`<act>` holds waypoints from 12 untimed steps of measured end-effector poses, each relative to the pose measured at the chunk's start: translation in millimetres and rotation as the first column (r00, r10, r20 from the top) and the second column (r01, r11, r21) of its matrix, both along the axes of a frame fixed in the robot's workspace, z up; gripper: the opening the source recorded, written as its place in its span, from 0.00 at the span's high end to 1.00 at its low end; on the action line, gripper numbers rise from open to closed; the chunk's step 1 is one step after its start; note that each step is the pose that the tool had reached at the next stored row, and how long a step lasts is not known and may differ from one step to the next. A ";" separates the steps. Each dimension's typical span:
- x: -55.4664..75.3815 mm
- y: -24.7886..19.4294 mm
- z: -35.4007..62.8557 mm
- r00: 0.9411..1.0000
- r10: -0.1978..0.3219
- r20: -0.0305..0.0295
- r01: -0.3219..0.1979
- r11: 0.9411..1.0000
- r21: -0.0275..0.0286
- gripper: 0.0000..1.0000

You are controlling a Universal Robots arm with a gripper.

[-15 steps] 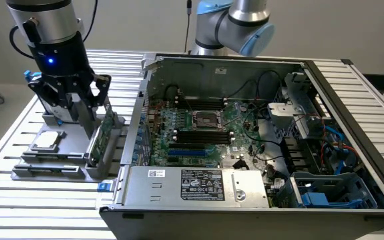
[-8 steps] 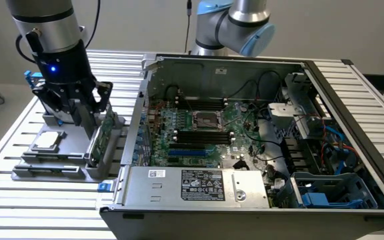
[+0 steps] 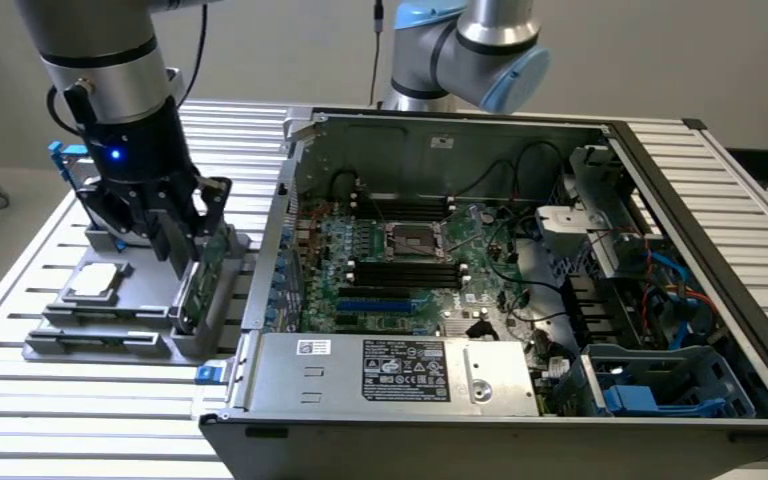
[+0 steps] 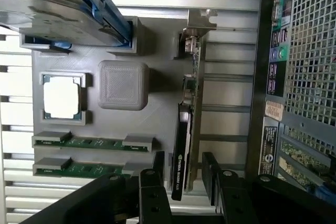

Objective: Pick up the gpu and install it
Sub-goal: 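Pick up the gpu and move the gpu toward the slot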

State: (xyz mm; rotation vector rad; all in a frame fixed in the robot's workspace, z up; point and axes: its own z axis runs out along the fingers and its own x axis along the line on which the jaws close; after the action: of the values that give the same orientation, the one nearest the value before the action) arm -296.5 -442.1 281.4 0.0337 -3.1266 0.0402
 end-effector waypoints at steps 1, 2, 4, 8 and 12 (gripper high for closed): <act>0.6 0.0 -1.8 1.000 -0.004 0.000 0.004 1.000 0.000 0.58; 1.2 0.0 -3.6 1.000 -0.007 0.000 0.007 1.000 0.000 0.58; 2.9 0.0 -7.2 1.000 -0.014 0.001 0.014 1.000 0.000 0.58; 4.6 0.0 -14.5 1.000 -0.027 0.001 0.027 1.000 0.000 0.58; 5.0 0.0 -21.9 0.999 -0.039 0.001 0.039 0.999 0.000 0.58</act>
State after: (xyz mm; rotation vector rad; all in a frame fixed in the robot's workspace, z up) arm -291.5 -442.1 259.6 -0.0265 -3.1268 0.0397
